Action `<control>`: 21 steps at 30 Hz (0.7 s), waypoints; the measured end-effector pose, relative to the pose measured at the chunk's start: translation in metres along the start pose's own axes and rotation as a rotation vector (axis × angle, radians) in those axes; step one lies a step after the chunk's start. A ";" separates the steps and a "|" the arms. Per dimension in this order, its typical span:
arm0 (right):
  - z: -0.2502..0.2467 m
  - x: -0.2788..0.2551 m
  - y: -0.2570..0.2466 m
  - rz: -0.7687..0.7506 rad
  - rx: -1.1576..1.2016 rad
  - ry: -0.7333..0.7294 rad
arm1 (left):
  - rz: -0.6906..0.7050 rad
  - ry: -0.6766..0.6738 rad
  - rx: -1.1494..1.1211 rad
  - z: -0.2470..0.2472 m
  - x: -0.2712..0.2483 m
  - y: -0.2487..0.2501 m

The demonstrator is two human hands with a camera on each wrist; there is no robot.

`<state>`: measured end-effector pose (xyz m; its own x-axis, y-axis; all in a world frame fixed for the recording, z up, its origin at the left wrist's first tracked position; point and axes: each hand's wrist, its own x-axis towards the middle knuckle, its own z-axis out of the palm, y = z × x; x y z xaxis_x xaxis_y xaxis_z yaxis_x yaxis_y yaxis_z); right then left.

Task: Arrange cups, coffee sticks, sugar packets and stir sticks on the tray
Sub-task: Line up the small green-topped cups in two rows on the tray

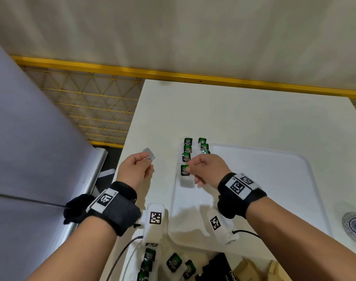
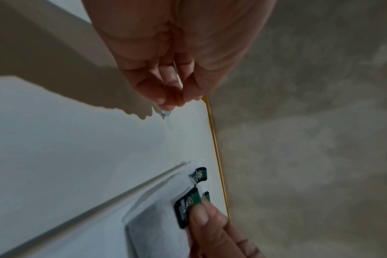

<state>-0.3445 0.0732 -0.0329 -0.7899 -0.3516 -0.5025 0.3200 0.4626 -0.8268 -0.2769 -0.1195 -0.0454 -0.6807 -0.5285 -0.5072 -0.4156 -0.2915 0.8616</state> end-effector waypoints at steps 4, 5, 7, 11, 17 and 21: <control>0.002 0.008 -0.002 -0.060 -0.057 0.141 | -0.021 -0.023 0.005 0.005 0.000 -0.005; 0.002 0.010 0.000 -0.078 -0.105 0.169 | -0.025 -0.027 0.013 0.006 0.000 -0.007; 0.001 0.012 0.004 -0.108 -0.212 0.215 | -0.027 -0.027 0.024 0.008 0.001 -0.009; -0.003 0.010 0.010 -0.118 -0.140 0.246 | 0.053 0.027 0.167 0.008 0.003 -0.008; -0.008 -0.003 0.023 -0.128 -0.146 0.221 | 0.100 0.150 0.523 0.001 0.021 -0.001; -0.009 -0.011 0.029 -0.114 -0.159 0.176 | 0.096 0.160 0.734 0.005 0.029 -0.002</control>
<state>-0.3313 0.0979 -0.0496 -0.8993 -0.2688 -0.3450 0.1483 0.5547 -0.8187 -0.2987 -0.1307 -0.0626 -0.6613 -0.6507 -0.3731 -0.6920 0.3373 0.6383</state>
